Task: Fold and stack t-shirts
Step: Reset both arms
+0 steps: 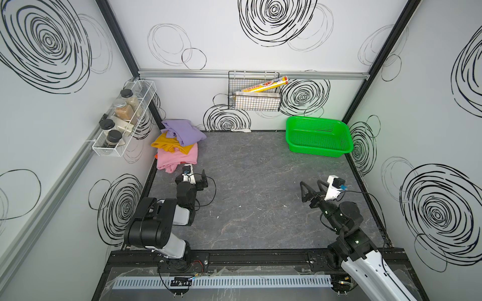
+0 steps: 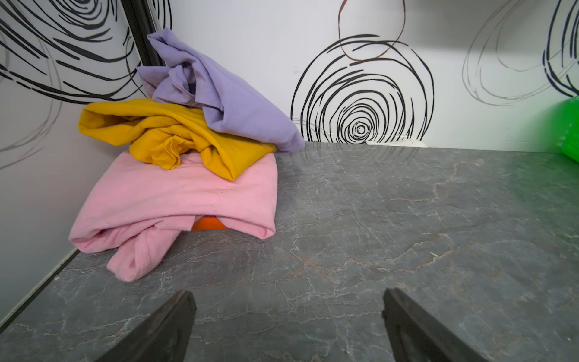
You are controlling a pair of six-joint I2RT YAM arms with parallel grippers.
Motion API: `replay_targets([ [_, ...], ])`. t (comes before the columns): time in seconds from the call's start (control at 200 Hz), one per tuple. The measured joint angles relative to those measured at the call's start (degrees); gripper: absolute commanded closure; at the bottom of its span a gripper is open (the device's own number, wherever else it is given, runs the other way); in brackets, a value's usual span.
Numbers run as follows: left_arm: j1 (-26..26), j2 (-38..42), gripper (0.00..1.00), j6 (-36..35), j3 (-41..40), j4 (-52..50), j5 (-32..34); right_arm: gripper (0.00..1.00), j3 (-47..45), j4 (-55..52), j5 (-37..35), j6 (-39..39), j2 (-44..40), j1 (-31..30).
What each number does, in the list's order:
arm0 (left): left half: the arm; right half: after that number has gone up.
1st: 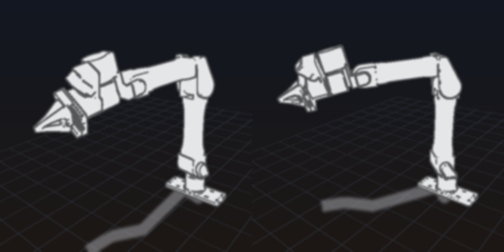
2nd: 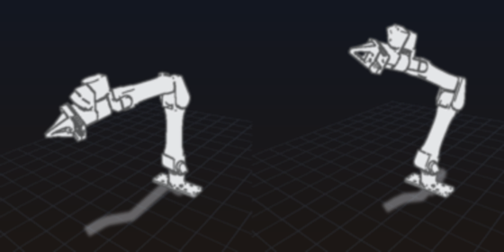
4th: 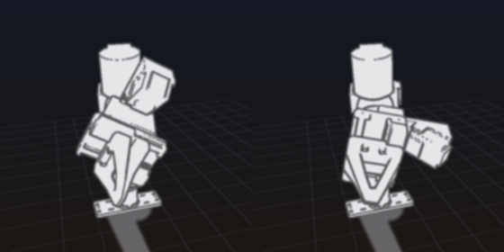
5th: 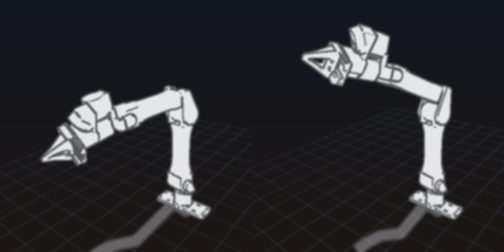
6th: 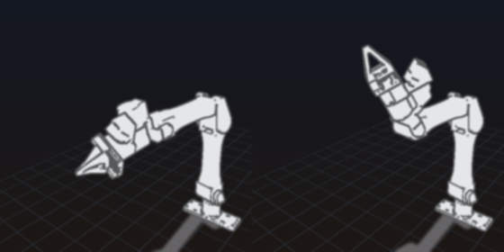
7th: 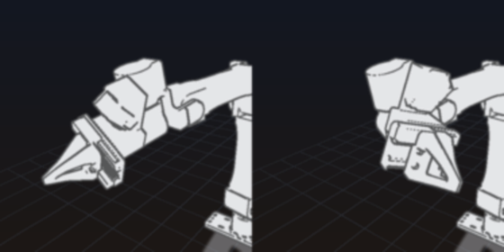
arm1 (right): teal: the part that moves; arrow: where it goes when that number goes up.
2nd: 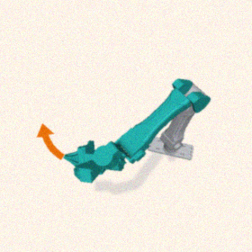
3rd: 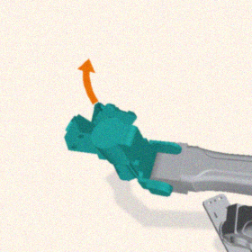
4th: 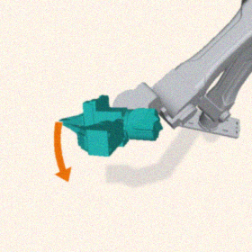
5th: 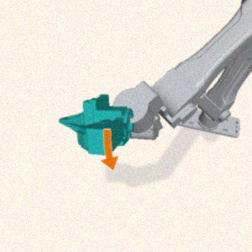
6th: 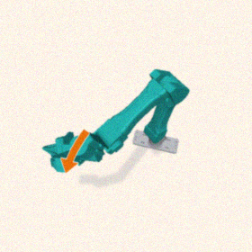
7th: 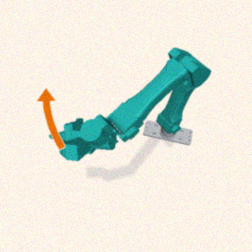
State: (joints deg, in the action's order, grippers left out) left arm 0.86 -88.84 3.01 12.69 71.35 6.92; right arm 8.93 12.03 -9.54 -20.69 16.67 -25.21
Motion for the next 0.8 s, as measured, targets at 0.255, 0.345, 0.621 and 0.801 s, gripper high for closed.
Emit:
replay_targets([
  [0.255, 0.00, 0.00, 0.01, 0.02, -0.02, 0.81, 0.90, 0.00, -8.59, 32.22, -21.62, 16.39, 21.11, 1.84],
  [0.345, 0.00, 0.00, 0.01, 0.02, 0.00, 0.81, 0.92, 0.00, -8.59, 42.84, -21.92, 19.30, 34.16, 5.18],
  [0.621, 0.00, 0.00, 0.01, 0.02, -0.02, 0.81, 0.98, 0.01, -4.42, 58.42, -8.09, 21.03, 62.16, 19.85],
  [0.801, 0.00, 0.00, 0.01, 0.02, 0.00, 0.81, 0.98, 0.00, -1.92, 65.07, 1.70, 20.46, 70.51, 24.33],
])
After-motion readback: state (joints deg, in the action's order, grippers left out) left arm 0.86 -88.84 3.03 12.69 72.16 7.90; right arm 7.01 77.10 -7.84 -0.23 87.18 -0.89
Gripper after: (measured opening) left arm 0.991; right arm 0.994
